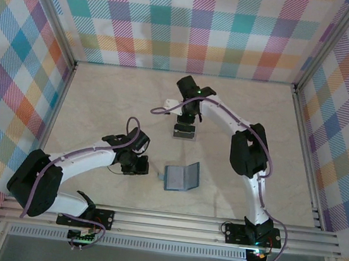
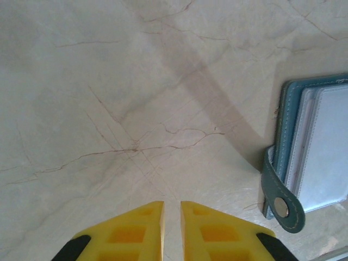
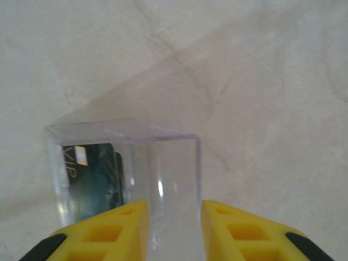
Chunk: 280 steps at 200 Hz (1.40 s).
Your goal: Take the credit cards out of the card holder
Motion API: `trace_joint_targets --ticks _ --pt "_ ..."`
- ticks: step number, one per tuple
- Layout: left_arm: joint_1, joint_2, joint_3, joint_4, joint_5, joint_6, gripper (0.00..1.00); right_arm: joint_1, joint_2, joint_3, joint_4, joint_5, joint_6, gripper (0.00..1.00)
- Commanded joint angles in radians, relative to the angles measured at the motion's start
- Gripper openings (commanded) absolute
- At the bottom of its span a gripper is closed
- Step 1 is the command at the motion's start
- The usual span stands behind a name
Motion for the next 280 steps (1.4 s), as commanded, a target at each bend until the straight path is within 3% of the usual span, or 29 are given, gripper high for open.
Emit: trace_joint_targets --ticks 1,39,70,103,145,173,199,236,280 --pt "0.01 0.003 0.033 0.007 0.026 0.008 0.16 0.003 -0.1 -0.021 0.086 0.038 0.029 0.32" --pt "-0.004 -0.01 0.091 -0.008 0.043 0.006 0.15 0.002 -0.199 -0.054 0.062 -0.028 0.206 0.37" --pt "-0.042 0.009 0.125 0.015 0.061 -0.019 0.15 0.005 -0.32 -0.182 0.109 -0.104 0.537 0.43" --pt "-0.104 0.06 0.17 0.048 0.073 -0.055 0.15 0.005 -0.469 -0.389 0.198 -0.202 0.943 0.42" --pt "-0.166 0.158 0.223 0.073 0.072 -0.086 0.14 0.005 -0.6 -0.59 0.235 -0.244 1.288 0.38" --pt "-0.169 0.22 0.221 0.079 0.074 -0.08 0.13 0.005 -0.64 -0.663 0.231 -0.252 1.415 0.36" --pt "-0.168 0.246 0.201 0.059 0.032 -0.063 0.12 0.008 -0.63 -0.696 0.236 -0.38 1.513 0.33" --pt "-0.165 0.267 0.15 0.093 0.02 -0.069 0.12 0.034 -0.599 -0.742 0.258 -0.485 1.563 0.31" --pt "-0.164 0.276 0.109 0.114 0.0 -0.072 0.11 0.072 -0.569 -0.754 0.227 -0.5 1.589 0.3"
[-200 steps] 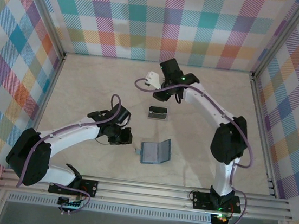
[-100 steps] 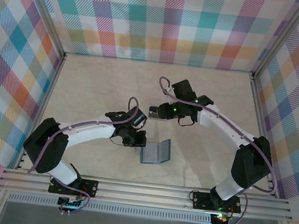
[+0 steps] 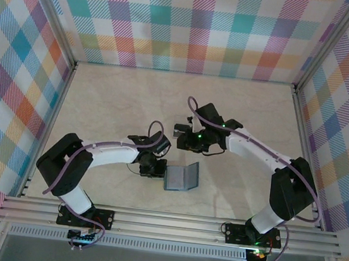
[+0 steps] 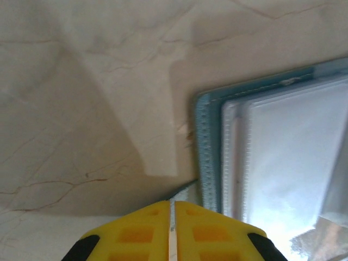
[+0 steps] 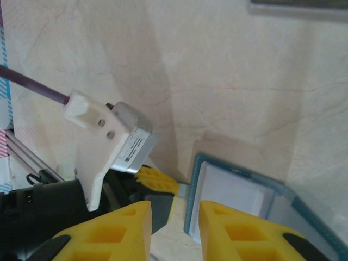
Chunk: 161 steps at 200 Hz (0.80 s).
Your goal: Take the credit cards out of the card holder
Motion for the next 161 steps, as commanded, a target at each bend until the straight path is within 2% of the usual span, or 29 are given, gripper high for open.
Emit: trace_joint_targets --ticks 1,37,70,108,161 --pt "-0.002 0.013 -0.025 0.012 -0.029 -0.008 0.11 0.02 0.021 -0.015 -0.006 -0.047 0.046 0.3" --pt "0.0 0.023 -0.054 0.039 -0.034 -0.01 0.11 0.057 0.058 -0.033 0.002 -0.049 0.085 0.29" --pt "0.017 0.027 -0.088 0.103 0.028 -0.021 0.11 0.098 0.081 -0.055 0.022 -0.05 0.133 0.26" --pt "0.033 0.026 -0.114 0.144 0.056 -0.021 0.1 0.108 0.09 -0.13 0.095 -0.067 0.182 0.11" --pt "0.043 0.02 -0.132 0.163 0.082 -0.021 0.09 0.117 0.138 -0.188 0.191 -0.12 0.224 0.1"
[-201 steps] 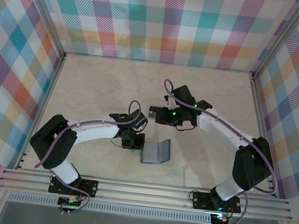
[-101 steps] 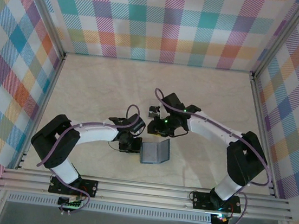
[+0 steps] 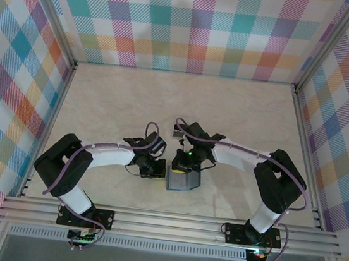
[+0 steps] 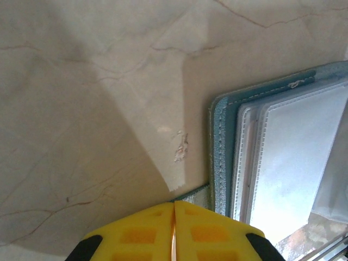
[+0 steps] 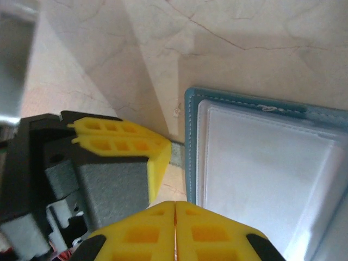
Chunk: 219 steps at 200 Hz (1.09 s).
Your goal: Take the credit cards out of the card holder
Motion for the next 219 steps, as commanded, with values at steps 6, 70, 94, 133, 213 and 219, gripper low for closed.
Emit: trace_joint_targets --ticks 6,70,94,133,213,219 --pt "0.005 0.032 -0.044 0.002 -0.013 -0.003 0.09 0.012 0.043 -0.019 0.073 -0.051 0.038 0.1" --pt "0.005 0.028 -0.048 -0.003 -0.021 0.005 0.09 0.027 0.1 -0.028 0.071 0.007 0.034 0.11" --pt "0.005 0.023 -0.046 -0.016 -0.027 0.01 0.09 0.031 0.121 -0.025 0.037 0.035 0.018 0.14" --pt "0.005 0.023 -0.046 -0.02 -0.031 0.014 0.09 0.06 0.123 0.019 -0.089 0.134 -0.018 0.28" --pt "0.008 0.032 -0.031 -0.037 -0.033 0.028 0.09 0.063 0.076 0.041 -0.169 0.18 -0.033 0.38" --pt "0.009 0.032 -0.03 -0.037 -0.033 0.028 0.09 0.063 0.072 0.043 -0.172 0.182 -0.034 0.39"
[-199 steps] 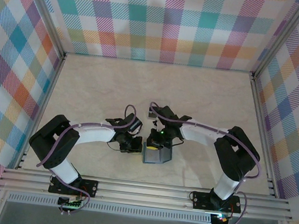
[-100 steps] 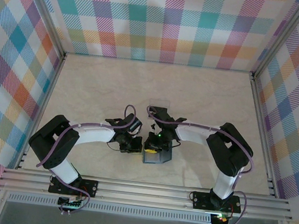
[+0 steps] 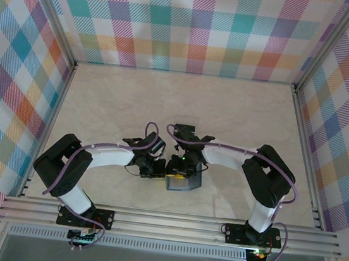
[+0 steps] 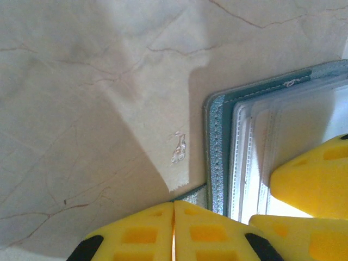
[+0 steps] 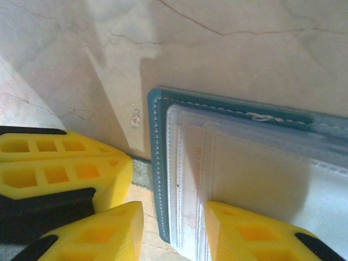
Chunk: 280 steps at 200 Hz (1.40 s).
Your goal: Take the credit cards out of the card holder
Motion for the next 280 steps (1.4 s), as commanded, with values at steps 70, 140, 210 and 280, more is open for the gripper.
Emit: trace_joint_targets --ticks 70,140,210,280 --pt "0.003 0.052 -0.006 -0.061 -0.036 0.029 0.09 0.004 -0.028 0.035 -0.205 0.141 -0.05 0.43" --pt "0.002 0.07 0.014 -0.067 -0.032 0.038 0.09 0.004 -0.051 0.084 -0.318 0.258 -0.077 0.47" --pt "0.003 0.077 0.015 -0.067 -0.032 0.037 0.09 0.004 -0.056 0.114 -0.424 0.38 -0.108 0.49" --pt "0.003 0.057 0.031 -0.096 -0.043 0.046 0.09 -0.01 -0.029 0.072 -0.445 0.481 -0.134 0.49"
